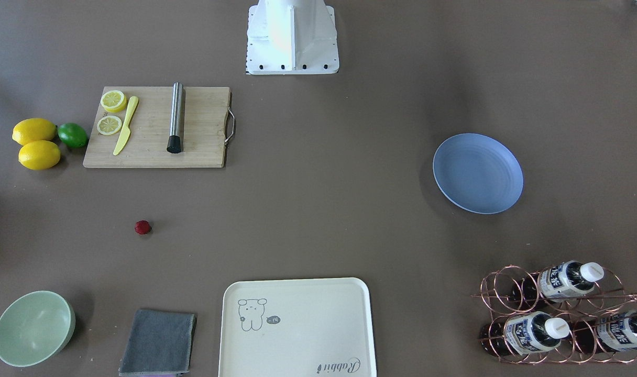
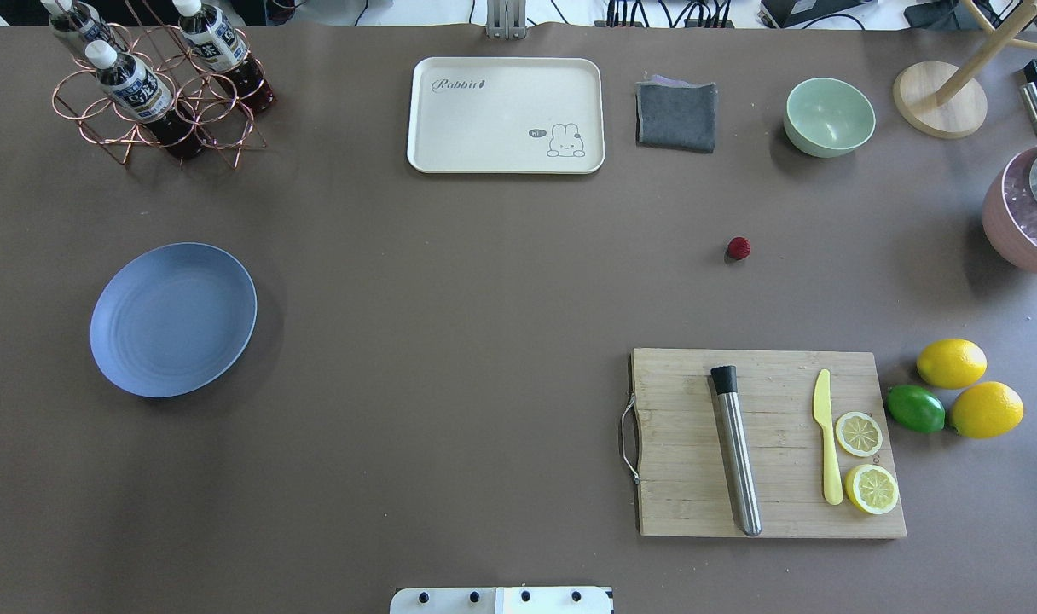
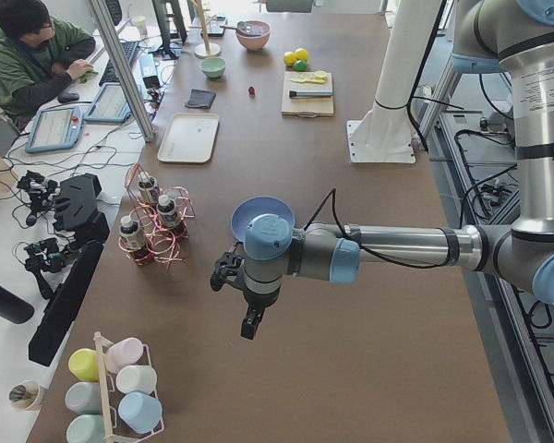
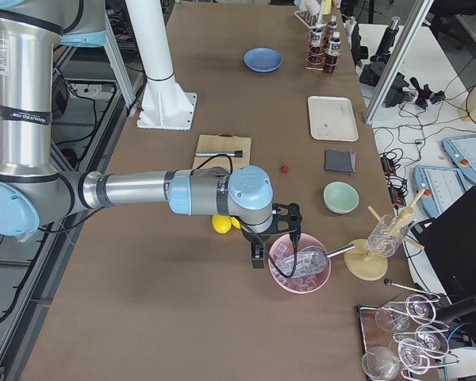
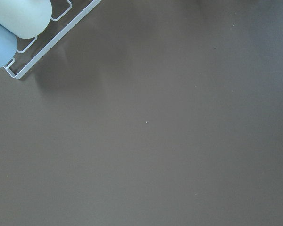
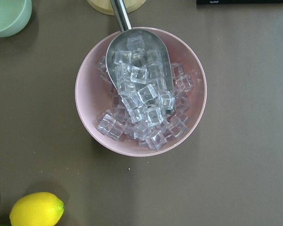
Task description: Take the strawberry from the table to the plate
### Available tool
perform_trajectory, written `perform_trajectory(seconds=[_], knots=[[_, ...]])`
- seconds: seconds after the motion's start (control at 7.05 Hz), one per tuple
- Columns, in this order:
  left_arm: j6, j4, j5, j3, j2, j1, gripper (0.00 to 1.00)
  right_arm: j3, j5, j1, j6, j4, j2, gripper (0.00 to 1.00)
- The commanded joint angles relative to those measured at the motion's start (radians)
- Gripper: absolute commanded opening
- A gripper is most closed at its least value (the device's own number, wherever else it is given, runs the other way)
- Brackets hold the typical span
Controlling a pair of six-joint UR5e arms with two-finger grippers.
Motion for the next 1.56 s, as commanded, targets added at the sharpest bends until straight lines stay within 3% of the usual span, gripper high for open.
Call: perform_trajectory(seconds=[0.0, 1.42], knots=[[-0.002, -0.002, 0.0, -0.002, 0.0, -0.001, 0.98, -0.003, 0.002, 0.004, 0.0, 0.003, 0.0, 1.0], [-0.005, -0.002, 0.0, -0.003, -0.012, 0.001, 0.98, 0.0, 0.005, 0.004, 0.0, 0.004, -0.002, 1.0]])
